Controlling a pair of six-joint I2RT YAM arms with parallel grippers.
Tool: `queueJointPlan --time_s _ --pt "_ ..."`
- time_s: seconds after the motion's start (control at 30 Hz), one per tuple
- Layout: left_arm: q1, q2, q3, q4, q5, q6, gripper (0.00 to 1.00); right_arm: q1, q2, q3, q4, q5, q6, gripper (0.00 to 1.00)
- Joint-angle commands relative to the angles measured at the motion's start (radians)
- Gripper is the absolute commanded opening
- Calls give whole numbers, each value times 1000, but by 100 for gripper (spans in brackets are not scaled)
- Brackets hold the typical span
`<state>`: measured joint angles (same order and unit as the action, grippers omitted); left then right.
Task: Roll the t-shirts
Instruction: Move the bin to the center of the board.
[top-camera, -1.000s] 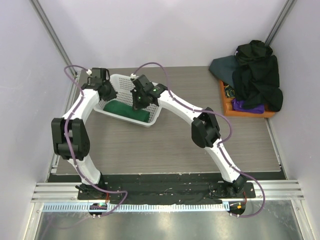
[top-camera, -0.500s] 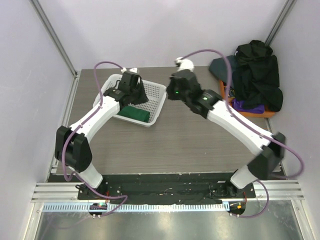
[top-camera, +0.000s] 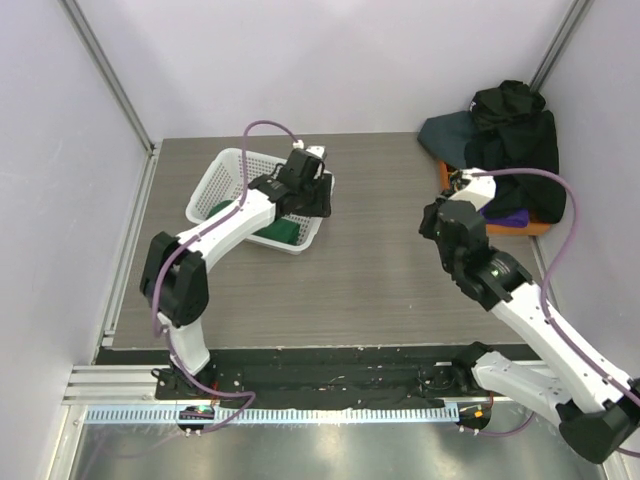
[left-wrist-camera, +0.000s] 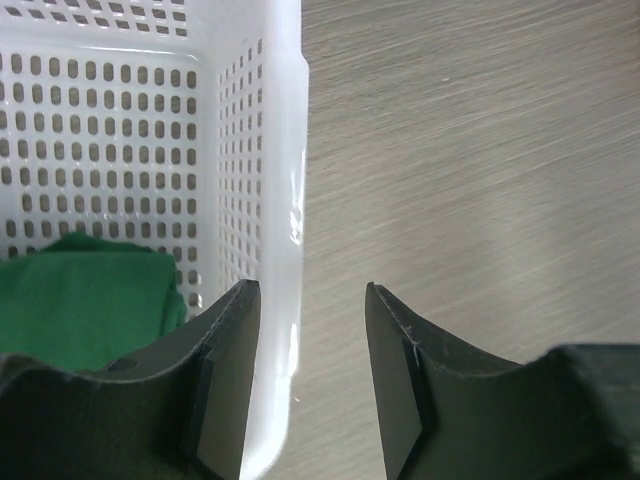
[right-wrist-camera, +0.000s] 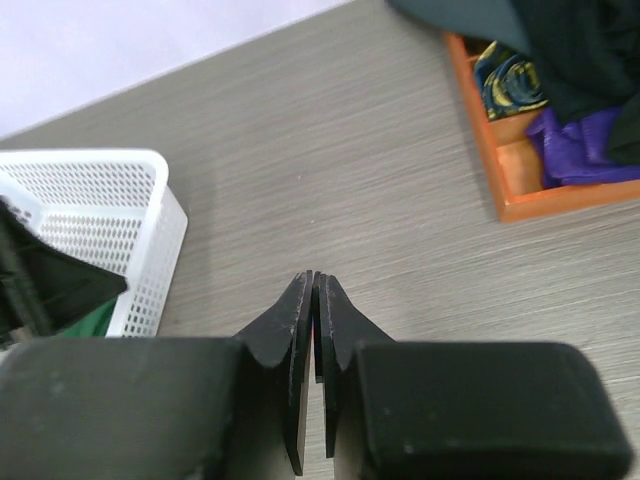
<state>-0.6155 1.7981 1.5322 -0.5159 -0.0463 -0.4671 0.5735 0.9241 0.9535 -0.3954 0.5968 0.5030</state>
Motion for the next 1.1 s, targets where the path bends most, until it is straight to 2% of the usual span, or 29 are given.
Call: queueJointPlan --time_s 0.0,0.23,0.37,0.6,0.83,1.07 --pt "-12 73 109 -41 -33 136 50 -4 -91 -42 1 77 12 13" --pt "-104 67 121 -10 -124 163 41 -6 -152 -82 -29 89 16 13" --pt "-159 87 132 2 -142 154 40 -6 -162 -102 -36 84 17 13" --pt "-175 199 180 16 -98 133 32 -8 -194 -136 -40 69 37 13" --pt "-104 288 240 2 -103 133 27 -8 -195 -134 -49 70 31 13" --pt "71 313 240 33 -73 110 26 -8 -165 -134 -45 54 43 13"
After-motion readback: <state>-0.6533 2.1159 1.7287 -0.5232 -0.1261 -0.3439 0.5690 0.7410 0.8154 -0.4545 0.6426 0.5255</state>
